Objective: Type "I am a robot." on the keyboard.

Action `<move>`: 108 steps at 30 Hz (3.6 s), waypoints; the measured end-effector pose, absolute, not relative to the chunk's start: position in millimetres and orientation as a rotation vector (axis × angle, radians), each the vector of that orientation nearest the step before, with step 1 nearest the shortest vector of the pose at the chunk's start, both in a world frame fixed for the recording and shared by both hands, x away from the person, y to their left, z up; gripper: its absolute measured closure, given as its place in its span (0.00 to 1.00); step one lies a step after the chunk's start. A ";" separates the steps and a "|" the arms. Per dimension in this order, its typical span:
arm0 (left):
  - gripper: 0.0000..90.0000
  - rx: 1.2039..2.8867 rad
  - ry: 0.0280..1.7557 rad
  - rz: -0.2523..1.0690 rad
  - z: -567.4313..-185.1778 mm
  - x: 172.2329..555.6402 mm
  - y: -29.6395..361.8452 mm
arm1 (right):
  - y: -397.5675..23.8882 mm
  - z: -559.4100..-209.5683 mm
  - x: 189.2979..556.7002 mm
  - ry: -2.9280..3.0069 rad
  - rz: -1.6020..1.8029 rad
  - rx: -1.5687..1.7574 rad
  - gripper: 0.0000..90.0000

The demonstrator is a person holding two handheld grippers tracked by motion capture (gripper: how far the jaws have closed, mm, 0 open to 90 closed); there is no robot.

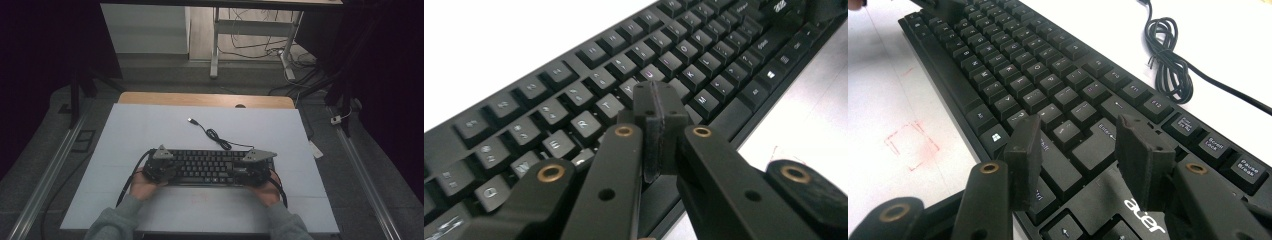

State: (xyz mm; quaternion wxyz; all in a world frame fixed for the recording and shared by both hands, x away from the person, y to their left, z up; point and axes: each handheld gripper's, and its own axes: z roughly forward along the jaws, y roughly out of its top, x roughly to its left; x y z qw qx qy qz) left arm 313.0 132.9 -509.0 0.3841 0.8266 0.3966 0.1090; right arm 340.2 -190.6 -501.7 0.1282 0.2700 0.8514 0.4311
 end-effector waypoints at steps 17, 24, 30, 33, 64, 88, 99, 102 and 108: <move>0.99 2.175 0.994 0.265 -518.3 313.1 117.8 | -190.8 -502.2 340.8 2.481 1.246 0.783 0.59; 0.99 2.179 0.997 0.265 -519.9 313.0 116.8 | -190.8 -502.0 340.7 2.483 1.237 0.782 0.59; 0.99 2.194 0.999 0.265 -522.4 313.5 116.0 | -190.7 -502.0 340.7 2.482 1.237 0.783 0.59; 0.99 2.184 0.998 0.269 -522.4 313.1 115.2 | -190.3 -502.3 340.7 2.480 1.236 0.782 0.59; 0.48 1.980 1.129 0.349 -495.3 307.5 168.0 | -190.6 -501.7 341.1 2.477 1.236 0.775 0.58; 0.42 2.001 1.144 0.344 -497.8 309.7 168.8 | -185.2 -496.6 341.6 2.466 1.252 0.771 0.57; 0.39 2.011 1.156 0.337 -500.0 311.6 167.8 | -160.4 -492.5 348.9 2.477 1.232 0.774 0.58; 0.39 2.012 1.159 0.337 -500.4 311.9 167.8 | -151.9 -492.5 350.9 2.487 1.230 0.766 0.61; 0.38 2.012 1.156 0.338 -499.8 311.2 167.7 | -135.1 -493.2 354.9 2.527 1.224 0.740 0.78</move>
